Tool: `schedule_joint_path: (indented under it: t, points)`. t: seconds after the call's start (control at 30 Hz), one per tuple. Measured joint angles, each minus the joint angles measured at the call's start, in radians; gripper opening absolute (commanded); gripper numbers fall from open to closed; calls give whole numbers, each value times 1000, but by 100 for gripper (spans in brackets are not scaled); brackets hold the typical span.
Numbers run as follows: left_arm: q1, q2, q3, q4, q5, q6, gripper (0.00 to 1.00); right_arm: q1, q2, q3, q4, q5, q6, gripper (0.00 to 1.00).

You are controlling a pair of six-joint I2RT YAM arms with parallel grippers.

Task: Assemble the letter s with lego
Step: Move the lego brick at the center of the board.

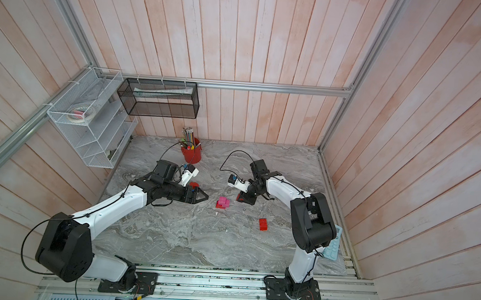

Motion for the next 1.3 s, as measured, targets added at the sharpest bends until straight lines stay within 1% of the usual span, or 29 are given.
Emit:
schedule_joint_path:
  t: [0.1, 0.3, 0.5, 0.63, 0.73, 0.87, 0.97, 1.03, 1.17, 1.3]
  points:
    - [6, -23, -14, -20, 2, 8, 87, 52, -46, -78, 6, -6, 4, 24]
    - [15, -60, -30, -47, 3, 19, 87, 142, -94, -179, 50, -8, 27, 26]
    - [22, -112, -73, -65, 3, 24, 88, 222, -94, -199, 112, -2, 56, 26]
    - [24, -136, -102, -78, 3, 24, 88, 252, -76, -199, 141, 15, 67, 27]
    - [25, -151, -111, -89, 3, 24, 88, 267, -51, -191, 151, 31, 80, 29]
    - [26, -165, -117, -92, 3, 24, 88, 280, -23, -174, 156, 46, 83, 36]
    - [26, -167, -119, -92, 3, 24, 88, 280, -23, -171, 154, 56, 82, 49]
    - [26, -167, -119, -93, 3, 24, 88, 279, -23, -170, 149, 63, 79, 55]
    - [26, -167, -119, -94, 3, 24, 88, 261, -39, -169, 135, 67, 86, 59]
    - [26, -172, -121, -93, 4, 18, 88, 214, -117, -175, 113, 63, 100, 59]
